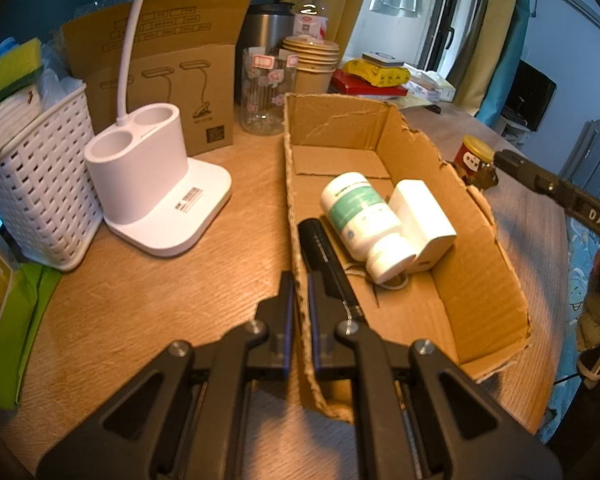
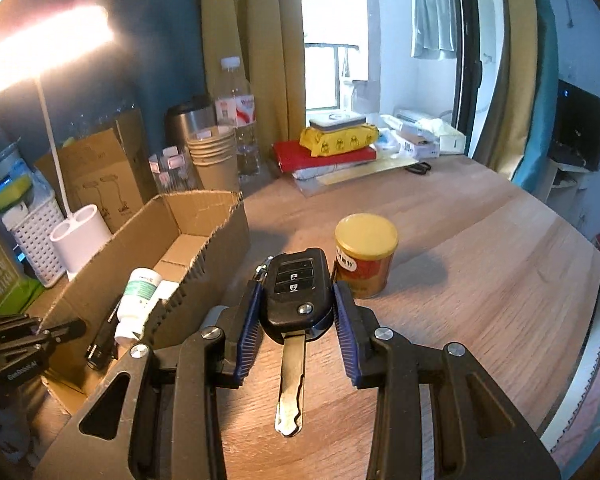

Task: Organize rigid objects
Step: 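Carry the car key over the cardboard box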

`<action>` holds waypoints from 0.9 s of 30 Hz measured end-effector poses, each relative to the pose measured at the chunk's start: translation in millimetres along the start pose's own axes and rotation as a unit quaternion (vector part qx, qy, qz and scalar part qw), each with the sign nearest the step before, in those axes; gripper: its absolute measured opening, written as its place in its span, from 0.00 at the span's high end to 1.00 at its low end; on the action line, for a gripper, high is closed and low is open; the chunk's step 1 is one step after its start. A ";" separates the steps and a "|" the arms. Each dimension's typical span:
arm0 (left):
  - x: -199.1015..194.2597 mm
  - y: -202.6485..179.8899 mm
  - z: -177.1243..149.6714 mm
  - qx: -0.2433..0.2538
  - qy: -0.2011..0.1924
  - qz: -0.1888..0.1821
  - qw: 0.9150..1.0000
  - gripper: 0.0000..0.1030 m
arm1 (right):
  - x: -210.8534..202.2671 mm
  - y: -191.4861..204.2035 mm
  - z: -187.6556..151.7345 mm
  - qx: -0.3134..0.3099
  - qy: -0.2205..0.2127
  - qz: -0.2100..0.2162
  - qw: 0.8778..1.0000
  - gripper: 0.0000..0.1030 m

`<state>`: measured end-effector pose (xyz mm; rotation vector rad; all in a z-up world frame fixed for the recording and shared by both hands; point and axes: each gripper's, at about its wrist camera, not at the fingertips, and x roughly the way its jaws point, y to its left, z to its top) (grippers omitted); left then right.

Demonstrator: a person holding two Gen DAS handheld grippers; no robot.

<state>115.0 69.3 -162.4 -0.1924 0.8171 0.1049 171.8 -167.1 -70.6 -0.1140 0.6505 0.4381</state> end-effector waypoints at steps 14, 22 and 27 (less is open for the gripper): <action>0.0 0.3 -0.1 0.000 0.000 0.000 1.000 0.93 | -37.2 14.5 18.2 -0.011 -0.043 0.019 0.999 0.63; 0.0 0.2 -0.1 0.000 0.000 0.000 1.000 0.93 | -55.9 37.1 24.2 -0.029 -0.061 0.055 0.996 0.64; -0.1 0.0 -0.1 0.000 0.000 0.000 1.000 0.93 | -61.0 59.4 23.7 -0.046 -0.061 0.085 0.993 0.64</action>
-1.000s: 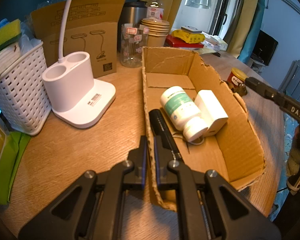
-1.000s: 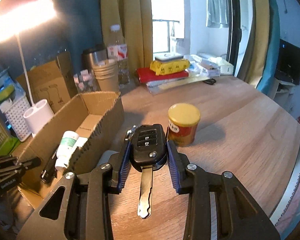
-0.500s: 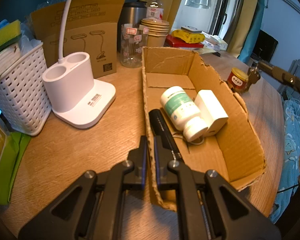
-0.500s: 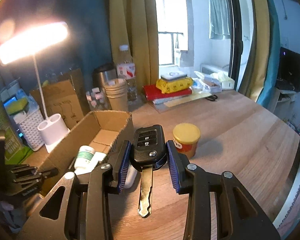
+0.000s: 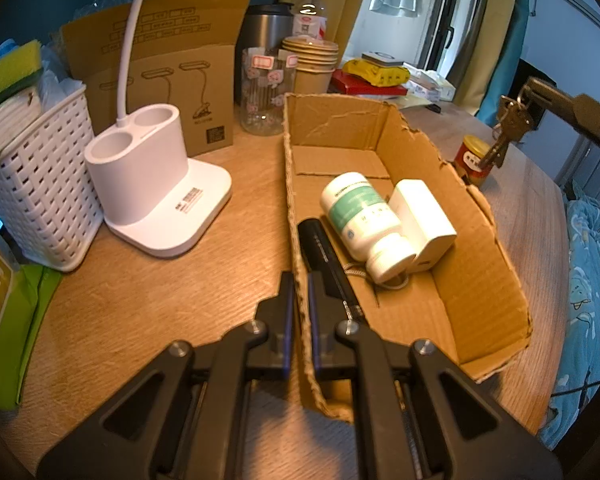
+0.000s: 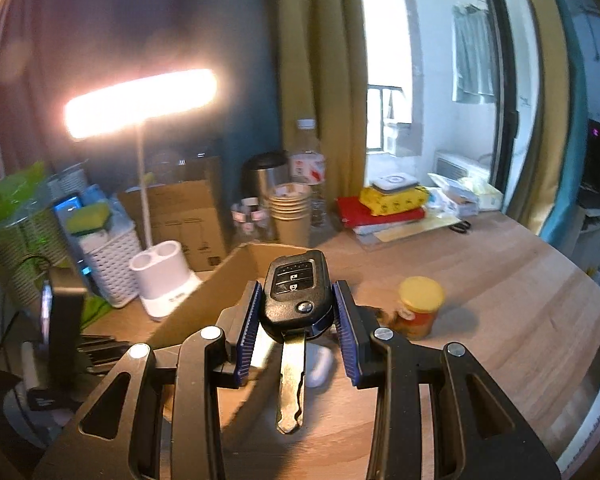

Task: Organize rigid objects
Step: 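Carry the car key over the cardboard box, then lower the car key into the box beside the flashlight and release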

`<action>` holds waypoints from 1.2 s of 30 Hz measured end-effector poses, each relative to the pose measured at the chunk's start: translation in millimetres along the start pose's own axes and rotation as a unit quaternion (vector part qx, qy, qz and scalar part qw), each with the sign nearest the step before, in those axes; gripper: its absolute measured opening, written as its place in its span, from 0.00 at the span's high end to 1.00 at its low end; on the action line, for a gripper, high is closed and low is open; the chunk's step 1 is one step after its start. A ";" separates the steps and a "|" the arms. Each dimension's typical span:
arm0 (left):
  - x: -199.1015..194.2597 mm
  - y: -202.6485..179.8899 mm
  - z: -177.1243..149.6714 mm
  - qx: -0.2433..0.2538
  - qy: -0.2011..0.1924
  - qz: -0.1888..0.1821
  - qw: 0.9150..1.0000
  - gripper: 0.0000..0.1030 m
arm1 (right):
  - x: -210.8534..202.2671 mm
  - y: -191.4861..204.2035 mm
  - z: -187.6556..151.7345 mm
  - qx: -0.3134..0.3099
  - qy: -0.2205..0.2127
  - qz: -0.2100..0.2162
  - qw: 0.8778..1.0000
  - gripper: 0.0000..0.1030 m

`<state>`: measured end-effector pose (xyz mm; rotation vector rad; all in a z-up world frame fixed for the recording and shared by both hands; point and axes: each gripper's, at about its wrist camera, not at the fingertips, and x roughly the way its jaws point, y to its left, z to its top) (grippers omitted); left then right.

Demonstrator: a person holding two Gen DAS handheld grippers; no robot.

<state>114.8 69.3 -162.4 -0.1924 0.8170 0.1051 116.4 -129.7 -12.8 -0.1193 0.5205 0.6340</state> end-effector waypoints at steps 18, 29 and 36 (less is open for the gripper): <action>-0.1 -0.2 -0.1 0.000 0.000 0.000 1.000 0.93 | 23.4 59.8 -28.3 -0.035 0.048 0.086 0.995 0.64; 0.0 0.0 -0.1 0.000 0.000 0.000 1.000 0.93 | 48.6 58.1 -49.6 -0.027 0.088 0.093 0.991 0.64; -0.1 -0.2 -0.1 0.000 0.000 0.000 1.000 0.93 | 60.4 52.8 -57.6 -0.016 0.104 0.095 0.990 0.64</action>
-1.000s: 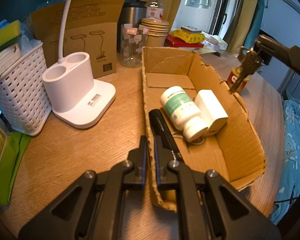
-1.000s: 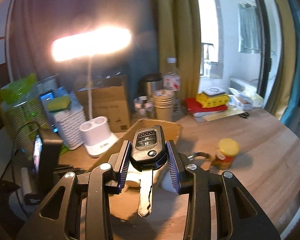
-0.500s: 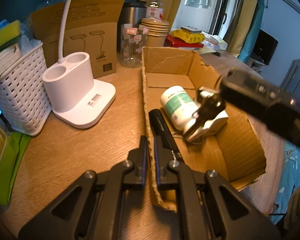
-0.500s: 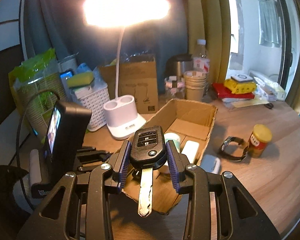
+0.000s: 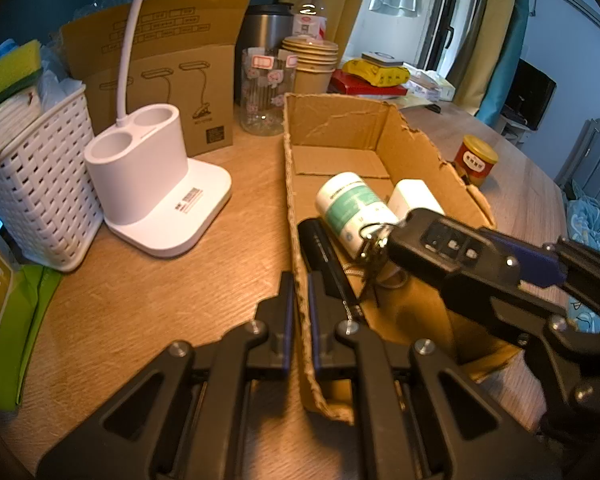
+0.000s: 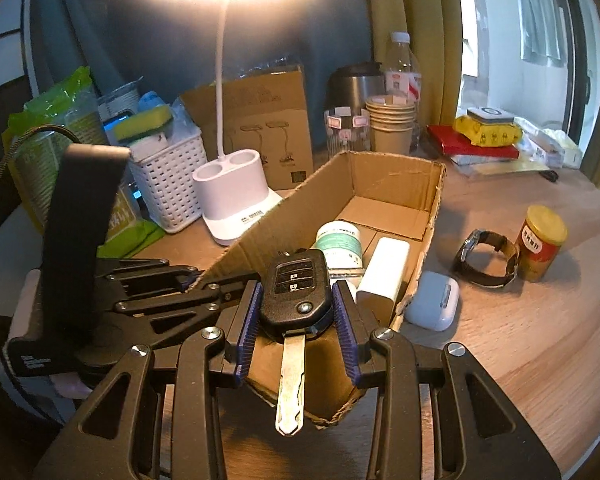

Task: Organize rigid objects
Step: 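Lower the car key into the box beside the flashlight and release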

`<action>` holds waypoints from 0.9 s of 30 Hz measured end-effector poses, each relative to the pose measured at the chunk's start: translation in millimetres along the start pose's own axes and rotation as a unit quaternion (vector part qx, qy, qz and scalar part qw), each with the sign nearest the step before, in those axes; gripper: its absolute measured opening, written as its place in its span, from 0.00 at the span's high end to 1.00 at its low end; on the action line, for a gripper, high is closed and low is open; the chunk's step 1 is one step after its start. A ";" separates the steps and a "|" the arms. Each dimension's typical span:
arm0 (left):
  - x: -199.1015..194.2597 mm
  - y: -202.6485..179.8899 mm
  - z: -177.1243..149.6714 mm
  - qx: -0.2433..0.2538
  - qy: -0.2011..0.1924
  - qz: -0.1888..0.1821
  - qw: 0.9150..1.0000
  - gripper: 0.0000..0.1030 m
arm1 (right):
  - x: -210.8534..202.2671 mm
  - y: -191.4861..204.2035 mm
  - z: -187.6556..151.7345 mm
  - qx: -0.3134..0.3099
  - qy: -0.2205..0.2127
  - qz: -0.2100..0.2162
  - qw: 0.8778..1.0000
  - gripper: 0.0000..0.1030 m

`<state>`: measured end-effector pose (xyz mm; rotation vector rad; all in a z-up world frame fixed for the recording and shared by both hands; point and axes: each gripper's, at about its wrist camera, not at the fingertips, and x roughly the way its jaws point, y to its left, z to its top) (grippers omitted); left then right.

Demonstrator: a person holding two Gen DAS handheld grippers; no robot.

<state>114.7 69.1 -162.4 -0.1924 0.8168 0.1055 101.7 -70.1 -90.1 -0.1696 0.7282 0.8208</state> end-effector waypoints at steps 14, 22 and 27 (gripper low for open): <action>-0.6 -1.3 -0.2 0.002 -0.001 0.001 1.000 0.93 | 21.1 -2.8 0.5 -0.004 0.024 0.006 1.000 0.64; -0.6 0.1 -0.2 0.001 -0.002 0.000 1.000 0.92 | 17.3 -1.6 0.5 -0.015 0.023 0.004 1.000 0.51; 0.5 1.6 -1.2 0.001 -0.001 0.000 1.000 0.92 | 7.2 -7.1 2.9 -0.007 0.007 -0.005 1.000 0.39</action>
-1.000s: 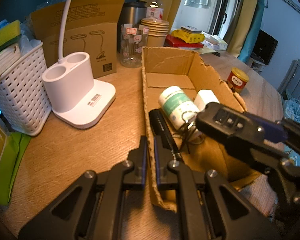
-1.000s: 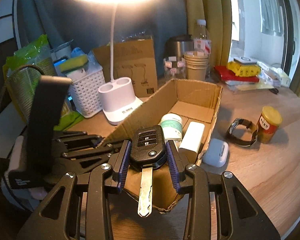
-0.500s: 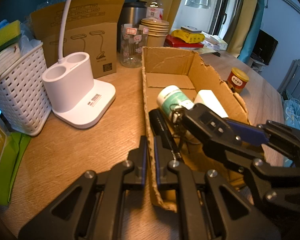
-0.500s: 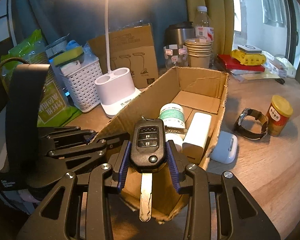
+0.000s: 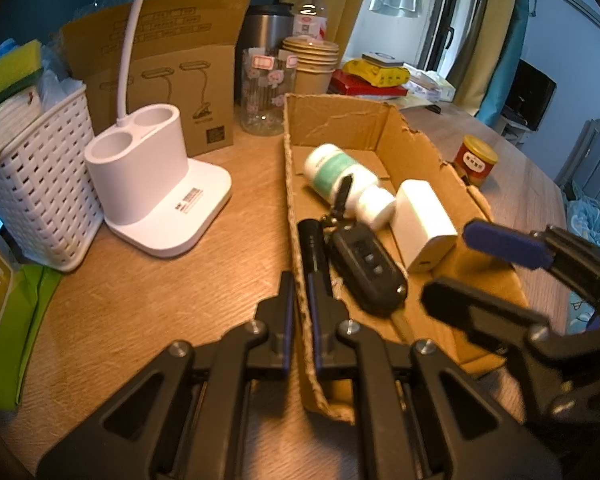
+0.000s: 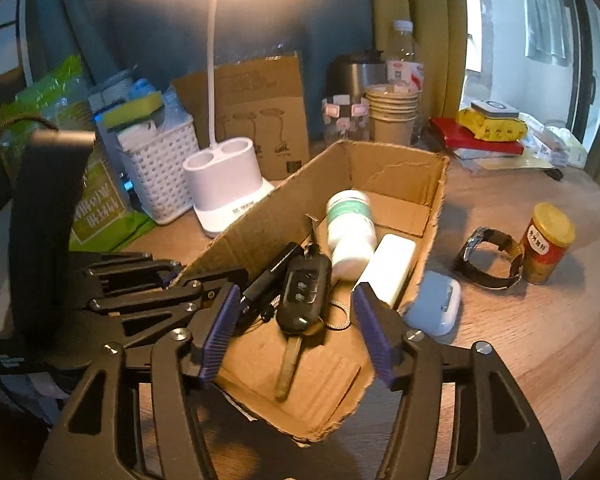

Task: Organize rigid objects
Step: 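Lower the car key into the box beside the flashlight and release, then move the right gripper back toward the white earbuds case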

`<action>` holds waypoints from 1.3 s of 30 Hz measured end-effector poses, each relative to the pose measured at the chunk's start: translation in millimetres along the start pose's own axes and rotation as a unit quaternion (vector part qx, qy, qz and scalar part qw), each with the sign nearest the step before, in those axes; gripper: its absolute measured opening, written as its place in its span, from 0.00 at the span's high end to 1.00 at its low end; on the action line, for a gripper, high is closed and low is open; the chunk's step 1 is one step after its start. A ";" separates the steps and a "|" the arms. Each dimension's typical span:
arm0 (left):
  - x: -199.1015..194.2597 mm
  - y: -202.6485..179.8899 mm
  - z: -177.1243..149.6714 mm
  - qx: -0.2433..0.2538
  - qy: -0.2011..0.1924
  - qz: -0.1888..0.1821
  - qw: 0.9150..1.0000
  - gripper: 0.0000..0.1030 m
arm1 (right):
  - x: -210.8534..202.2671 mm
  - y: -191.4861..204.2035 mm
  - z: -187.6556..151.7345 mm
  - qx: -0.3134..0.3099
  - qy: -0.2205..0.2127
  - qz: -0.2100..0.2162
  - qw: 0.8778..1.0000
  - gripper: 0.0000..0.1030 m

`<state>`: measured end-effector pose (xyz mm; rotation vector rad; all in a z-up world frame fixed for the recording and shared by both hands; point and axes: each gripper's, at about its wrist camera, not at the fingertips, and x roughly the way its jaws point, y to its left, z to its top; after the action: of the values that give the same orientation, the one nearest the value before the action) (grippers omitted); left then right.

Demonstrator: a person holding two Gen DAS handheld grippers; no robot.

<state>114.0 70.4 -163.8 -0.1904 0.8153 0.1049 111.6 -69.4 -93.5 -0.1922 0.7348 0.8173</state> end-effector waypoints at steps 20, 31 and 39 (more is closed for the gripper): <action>-1.1 -1.4 -0.4 0.000 -0.001 0.000 1.000 0.92 | -30.9 -56.7 3.2 0.064 -0.044 -0.073 0.994 0.38; -1.0 -0.8 -0.4 0.000 -0.001 -0.001 1.000 0.92 | -34.7 -85.9 -4.8 0.089 -0.042 -0.105 0.990 0.38; -0.9 -0.3 -0.1 0.001 0.000 -0.002 1.000 0.92 | -31.0 -93.1 -7.4 0.092 -0.039 -0.112 0.989 0.38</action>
<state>113.3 70.1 -163.1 -0.1907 0.8158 0.1008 160.8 -154.5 -89.2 -0.0750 0.6952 0.5371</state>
